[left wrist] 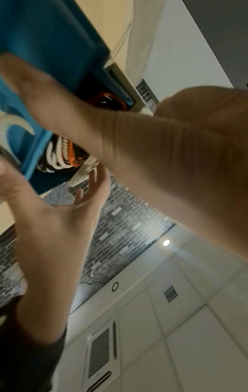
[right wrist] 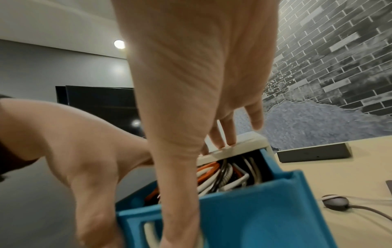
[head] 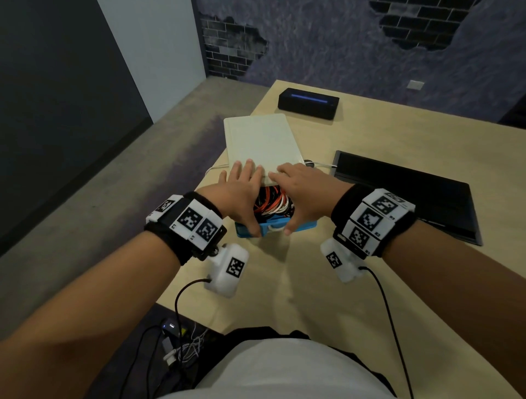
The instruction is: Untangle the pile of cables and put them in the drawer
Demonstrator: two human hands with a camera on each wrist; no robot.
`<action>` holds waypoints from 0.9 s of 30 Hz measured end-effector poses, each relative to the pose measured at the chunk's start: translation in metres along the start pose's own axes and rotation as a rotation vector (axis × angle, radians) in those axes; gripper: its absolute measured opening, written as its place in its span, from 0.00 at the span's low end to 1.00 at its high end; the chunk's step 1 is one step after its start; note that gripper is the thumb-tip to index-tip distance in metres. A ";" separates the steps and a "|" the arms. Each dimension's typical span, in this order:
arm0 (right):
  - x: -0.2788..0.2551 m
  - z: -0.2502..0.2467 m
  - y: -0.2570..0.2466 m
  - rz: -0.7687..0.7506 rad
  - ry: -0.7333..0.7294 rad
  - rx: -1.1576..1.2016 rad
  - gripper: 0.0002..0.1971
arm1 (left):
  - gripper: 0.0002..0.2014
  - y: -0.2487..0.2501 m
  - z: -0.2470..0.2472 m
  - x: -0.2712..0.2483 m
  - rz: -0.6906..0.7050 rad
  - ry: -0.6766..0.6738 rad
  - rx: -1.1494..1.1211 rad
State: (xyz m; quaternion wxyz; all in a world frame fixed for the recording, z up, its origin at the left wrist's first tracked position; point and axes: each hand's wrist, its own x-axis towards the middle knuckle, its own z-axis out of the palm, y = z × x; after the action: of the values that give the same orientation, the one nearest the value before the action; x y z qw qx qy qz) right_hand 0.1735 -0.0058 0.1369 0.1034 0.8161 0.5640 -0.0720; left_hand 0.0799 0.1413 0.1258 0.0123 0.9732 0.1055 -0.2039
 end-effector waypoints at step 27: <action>0.022 -0.002 -0.006 0.155 0.267 0.142 0.16 | 0.25 -0.004 0.003 0.005 -0.029 0.439 0.010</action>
State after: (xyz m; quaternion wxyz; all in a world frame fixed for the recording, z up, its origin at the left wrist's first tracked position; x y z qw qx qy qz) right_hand 0.1755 0.0171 0.1326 -0.0248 0.8648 0.5015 0.0056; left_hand 0.0828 0.1459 0.1211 -0.0189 0.9927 0.1185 0.0123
